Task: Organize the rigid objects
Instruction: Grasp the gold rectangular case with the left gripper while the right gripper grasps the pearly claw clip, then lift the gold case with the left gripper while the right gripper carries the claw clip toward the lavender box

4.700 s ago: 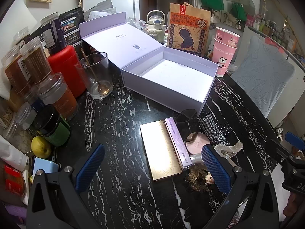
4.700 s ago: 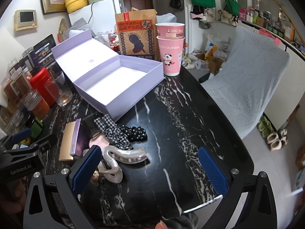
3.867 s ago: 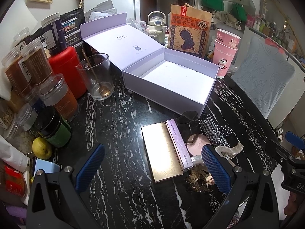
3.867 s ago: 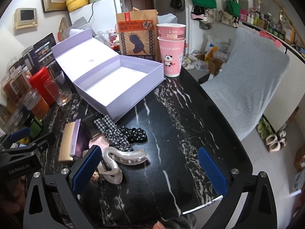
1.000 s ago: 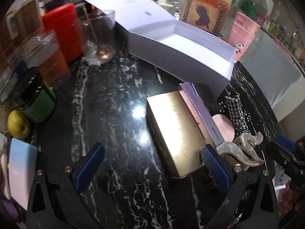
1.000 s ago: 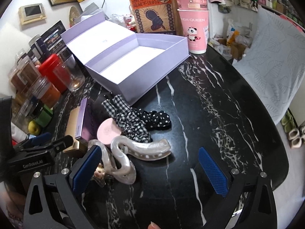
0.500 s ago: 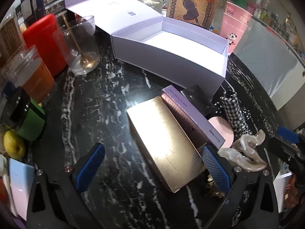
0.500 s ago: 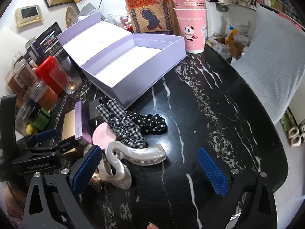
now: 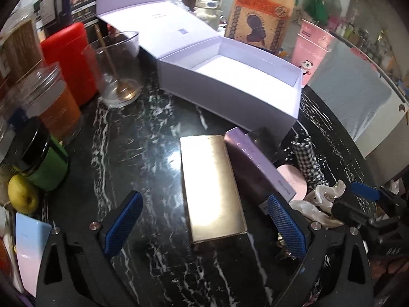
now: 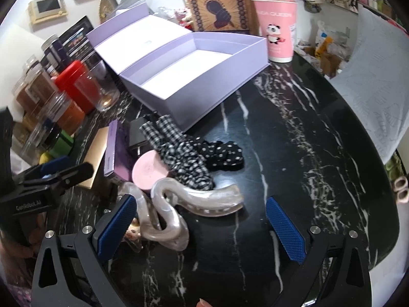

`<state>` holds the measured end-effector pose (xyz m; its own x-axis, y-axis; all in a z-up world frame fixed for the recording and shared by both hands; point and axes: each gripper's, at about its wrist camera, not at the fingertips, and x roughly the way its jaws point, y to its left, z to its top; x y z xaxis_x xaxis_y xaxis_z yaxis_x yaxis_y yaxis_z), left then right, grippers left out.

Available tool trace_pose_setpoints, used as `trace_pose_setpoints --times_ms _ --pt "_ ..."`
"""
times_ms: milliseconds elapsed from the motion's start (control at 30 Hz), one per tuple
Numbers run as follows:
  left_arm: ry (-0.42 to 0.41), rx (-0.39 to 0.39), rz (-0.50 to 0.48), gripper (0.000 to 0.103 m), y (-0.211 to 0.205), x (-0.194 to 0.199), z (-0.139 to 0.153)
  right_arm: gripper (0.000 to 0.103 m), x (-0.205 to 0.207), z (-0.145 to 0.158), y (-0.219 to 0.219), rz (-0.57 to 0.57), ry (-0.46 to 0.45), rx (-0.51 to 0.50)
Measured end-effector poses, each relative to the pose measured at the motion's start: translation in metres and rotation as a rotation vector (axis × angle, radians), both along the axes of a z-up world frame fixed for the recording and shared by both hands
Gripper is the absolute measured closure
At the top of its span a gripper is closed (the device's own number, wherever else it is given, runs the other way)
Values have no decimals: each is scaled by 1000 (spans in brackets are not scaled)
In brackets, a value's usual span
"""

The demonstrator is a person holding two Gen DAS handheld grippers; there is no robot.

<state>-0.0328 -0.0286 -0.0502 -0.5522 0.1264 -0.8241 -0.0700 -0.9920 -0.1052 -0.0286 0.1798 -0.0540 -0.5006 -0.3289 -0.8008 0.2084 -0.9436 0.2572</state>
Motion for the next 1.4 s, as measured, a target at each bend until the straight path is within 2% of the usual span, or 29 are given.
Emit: trace_pose_setpoints --times_ms 100,167,267,333,433,533,633,667,733,833,1033,1400 --pt "-12 -48 -1 4 8 -6 -5 0 1 -1 -4 16 1 6" --pt "-34 -74 3 17 10 -11 -11 0 2 -2 -6 24 0 9" --pt "-72 -46 2 29 7 -17 -20 0 2 -4 -9 35 -3 12" --pt "-92 -25 -6 33 5 -20 -27 0 2 -5 -10 40 -7 9" --pt "-110 -15 -22 33 7 -25 -34 0 0 -9 -11 42 -16 5" --pt "-104 -94 -79 33 20 -29 -36 0 -2 -12 -12 40 -20 17" --pt "-90 -91 -89 35 23 -31 -35 0 -4 -14 -16 59 -23 20" --pt "-80 -92 -90 45 24 -30 -35 0 -4 -14 -17 68 -22 19" --pt "-73 -86 -82 54 23 -29 -33 0 -4 -15 -22 80 -20 29" --pt "-70 -71 -75 59 20 -27 -32 0 -6 -18 -28 86 -22 52" --pt "-88 -26 -72 59 15 -16 -31 1 -3 -20 -35 96 -11 57" --pt "-121 36 -15 59 -1 -3 -29 9 2 -16 -28 120 5 28"
